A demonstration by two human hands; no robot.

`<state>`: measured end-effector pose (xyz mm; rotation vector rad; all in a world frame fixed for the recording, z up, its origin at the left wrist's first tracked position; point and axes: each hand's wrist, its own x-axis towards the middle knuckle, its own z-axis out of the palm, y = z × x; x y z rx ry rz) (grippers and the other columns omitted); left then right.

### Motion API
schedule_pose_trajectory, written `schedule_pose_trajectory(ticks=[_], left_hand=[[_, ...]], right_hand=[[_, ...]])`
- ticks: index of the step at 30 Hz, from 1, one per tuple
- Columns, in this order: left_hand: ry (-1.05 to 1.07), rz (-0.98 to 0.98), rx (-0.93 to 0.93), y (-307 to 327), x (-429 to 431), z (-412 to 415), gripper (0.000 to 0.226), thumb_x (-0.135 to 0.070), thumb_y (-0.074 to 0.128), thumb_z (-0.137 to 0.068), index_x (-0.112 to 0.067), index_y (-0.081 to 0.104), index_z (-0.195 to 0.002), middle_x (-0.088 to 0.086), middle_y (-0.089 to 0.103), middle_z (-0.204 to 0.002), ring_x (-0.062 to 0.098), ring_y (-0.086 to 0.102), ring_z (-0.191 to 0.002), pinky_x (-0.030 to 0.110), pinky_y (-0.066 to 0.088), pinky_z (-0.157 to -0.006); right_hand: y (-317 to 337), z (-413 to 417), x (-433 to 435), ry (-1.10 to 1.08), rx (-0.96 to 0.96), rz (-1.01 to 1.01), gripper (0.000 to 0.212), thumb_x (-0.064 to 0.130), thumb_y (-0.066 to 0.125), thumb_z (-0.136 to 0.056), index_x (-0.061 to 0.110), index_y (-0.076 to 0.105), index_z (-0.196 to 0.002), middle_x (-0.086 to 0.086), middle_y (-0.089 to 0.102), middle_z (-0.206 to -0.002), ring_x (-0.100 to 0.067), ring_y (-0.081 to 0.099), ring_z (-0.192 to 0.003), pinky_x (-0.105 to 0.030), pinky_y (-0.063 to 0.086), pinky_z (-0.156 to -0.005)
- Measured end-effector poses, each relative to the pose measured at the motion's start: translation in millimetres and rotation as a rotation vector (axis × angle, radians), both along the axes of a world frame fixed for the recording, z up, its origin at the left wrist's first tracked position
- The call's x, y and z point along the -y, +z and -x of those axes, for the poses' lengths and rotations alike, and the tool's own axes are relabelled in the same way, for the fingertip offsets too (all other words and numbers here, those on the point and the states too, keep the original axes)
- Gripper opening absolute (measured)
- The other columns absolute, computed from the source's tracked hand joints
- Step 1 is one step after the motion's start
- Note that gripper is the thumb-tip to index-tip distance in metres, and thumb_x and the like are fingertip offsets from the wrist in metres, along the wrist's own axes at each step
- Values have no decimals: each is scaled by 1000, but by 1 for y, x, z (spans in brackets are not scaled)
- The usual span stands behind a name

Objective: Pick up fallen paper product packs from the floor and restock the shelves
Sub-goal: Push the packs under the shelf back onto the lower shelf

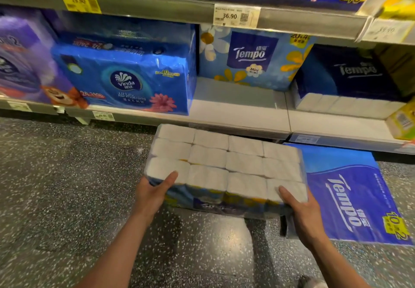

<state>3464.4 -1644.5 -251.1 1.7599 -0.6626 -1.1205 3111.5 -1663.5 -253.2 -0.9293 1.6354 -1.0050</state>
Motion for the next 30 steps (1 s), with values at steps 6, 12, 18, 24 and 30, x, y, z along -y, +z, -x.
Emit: schedule_pose_trajectory(ticks=[6,12,18,24,30], left_hand=[[-24,145,68,50,26,5,45,-24,81,-75,-26,61,-115,-17,69,-95,-11,65,-80,11,54,-71],[-59,302,134,115,76,18,74,-57,88,-49,-32,62,-113,-13,70,-102,4,66,-97,23,52,-80],[-85,437,182,155,131,29,80,-51,82,-53,-16,64,-123,-10,70,-106,5,66,-99,11,51,-74],[-56,463,193,151,161,43,53,-13,90,-70,-22,59,-113,-20,63,-95,-18,61,-77,4,49,-65],[-103,440,210,132,164,49,59,-15,91,-68,-30,56,-113,-24,63,-101,-26,59,-84,1,47,-67]], right_hand=[[58,26,30,21,-44,107,80,59,86,-56,13,66,-119,-4,73,-107,-24,68,-100,-31,56,-73],[144,54,80,181,-175,308,77,36,72,-62,7,57,-133,-12,65,-113,5,61,-83,-1,45,-60],[191,64,116,252,-234,409,78,48,97,-47,22,64,-113,13,79,-94,10,68,-75,-8,53,-64],[181,78,161,249,-331,463,67,-6,88,-67,14,61,-125,15,76,-99,14,66,-85,-3,49,-67],[153,91,172,232,-366,458,63,1,90,-67,19,64,-121,16,75,-103,14,66,-90,-5,51,-72]])
